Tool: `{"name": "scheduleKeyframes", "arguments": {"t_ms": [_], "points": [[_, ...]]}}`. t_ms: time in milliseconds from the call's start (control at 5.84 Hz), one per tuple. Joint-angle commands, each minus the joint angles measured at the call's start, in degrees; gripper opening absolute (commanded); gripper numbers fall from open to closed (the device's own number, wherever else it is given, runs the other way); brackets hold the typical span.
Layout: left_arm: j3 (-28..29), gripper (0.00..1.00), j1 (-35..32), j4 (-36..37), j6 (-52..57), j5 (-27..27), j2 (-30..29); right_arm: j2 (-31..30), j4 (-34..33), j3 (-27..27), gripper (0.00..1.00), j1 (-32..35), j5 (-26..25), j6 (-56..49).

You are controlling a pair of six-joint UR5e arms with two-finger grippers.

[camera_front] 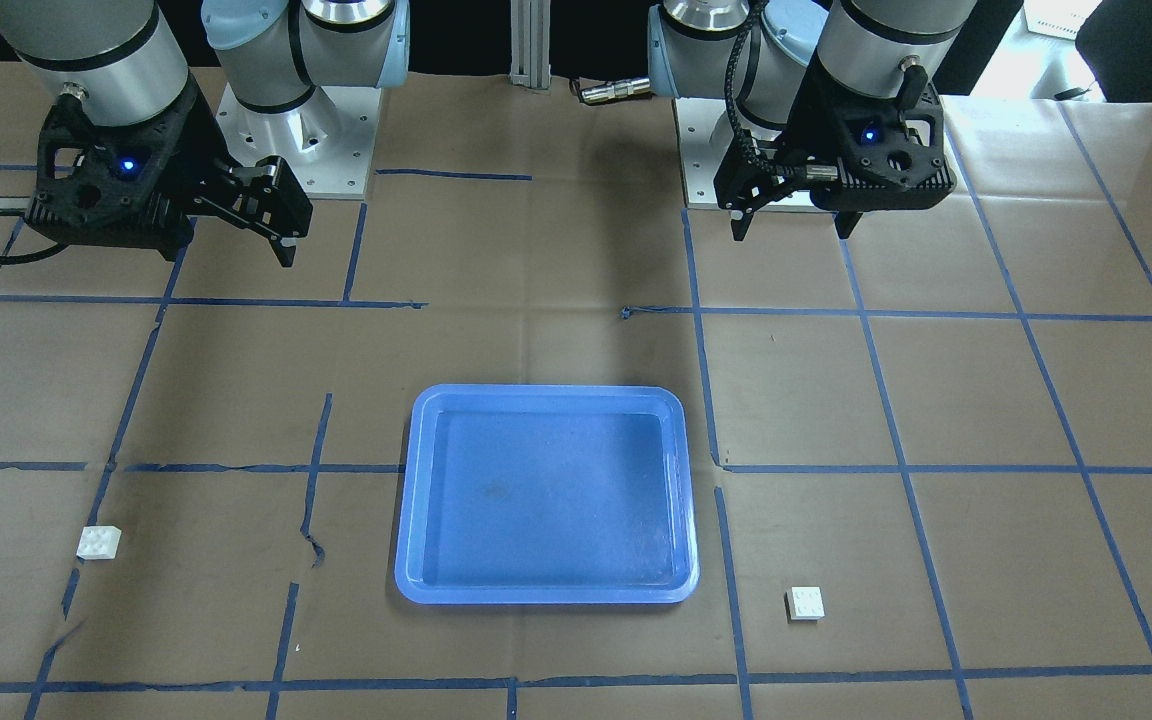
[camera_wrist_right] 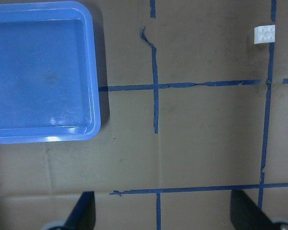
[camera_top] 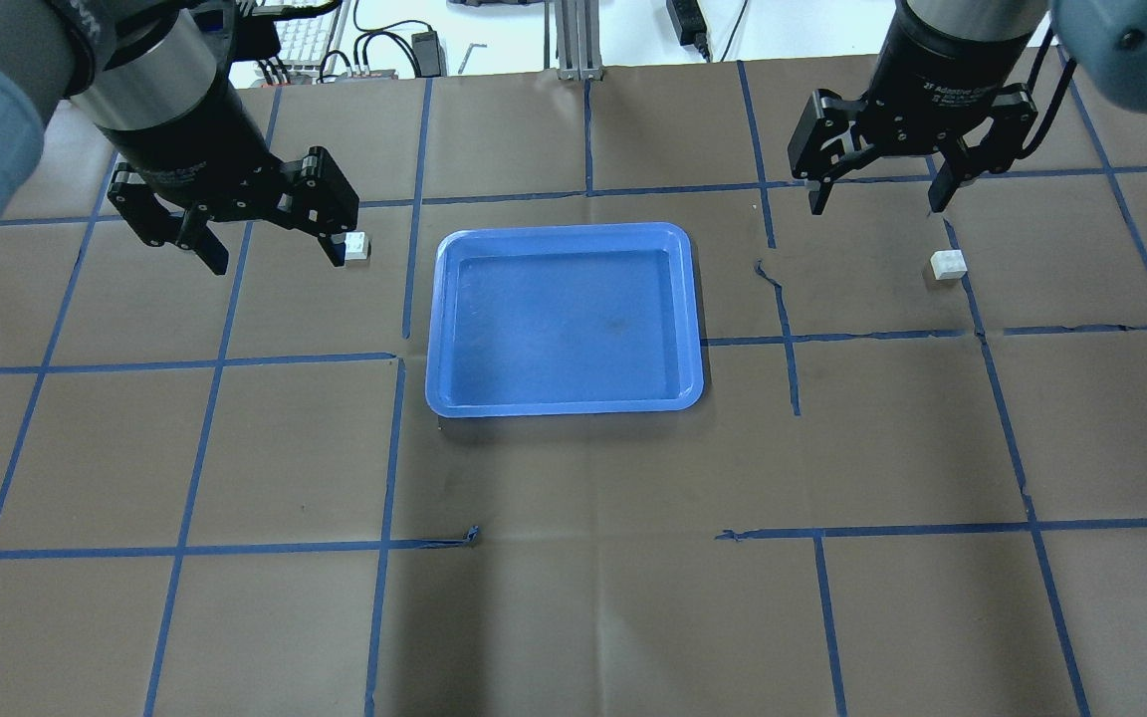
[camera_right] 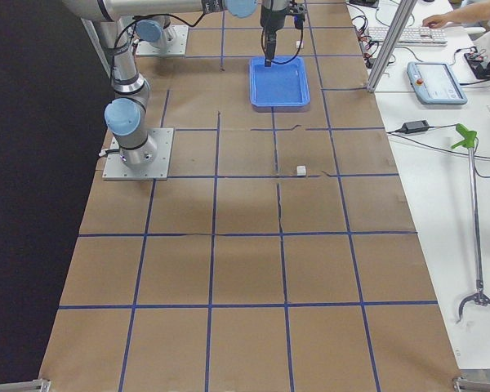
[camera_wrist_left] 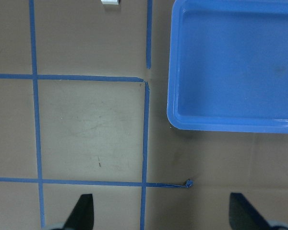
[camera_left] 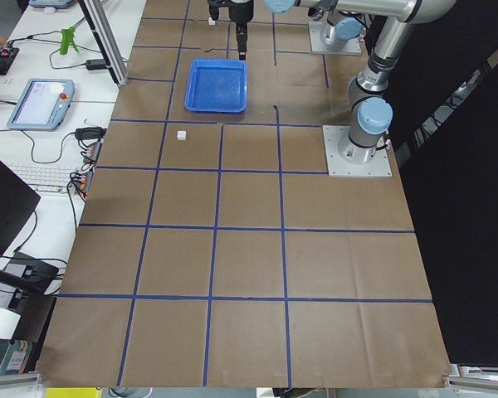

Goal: Assemble white blocks and place on blue tray

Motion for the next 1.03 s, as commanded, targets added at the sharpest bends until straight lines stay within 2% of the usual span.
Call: {"name": "scheduleKeyframes", "arguments": {"t_ms": [0,514,685,856], "points": [[-0.3,0.99,0.1,0.2,0.0,0.1,0.1,0.0,0.1,0.0,1.0,0.0,0.0,0.1],[-0.4,0.99,0.3,0.4,2.0,0.1,0.1,0.1,0.2,0.1,1.0,0.0,-0.4,0.3],[0.3,0.97,1.7,1.4,2.2,0.1,-0.5,0.1,0.2,0.0,1.0,0.1,-0.2,0.1],[1.0,0.98,4.3,3.0,2.2,0.0,-2.9,0.2,0.2,0.0,1.0,-0.2,-0.6,0.8]]}}
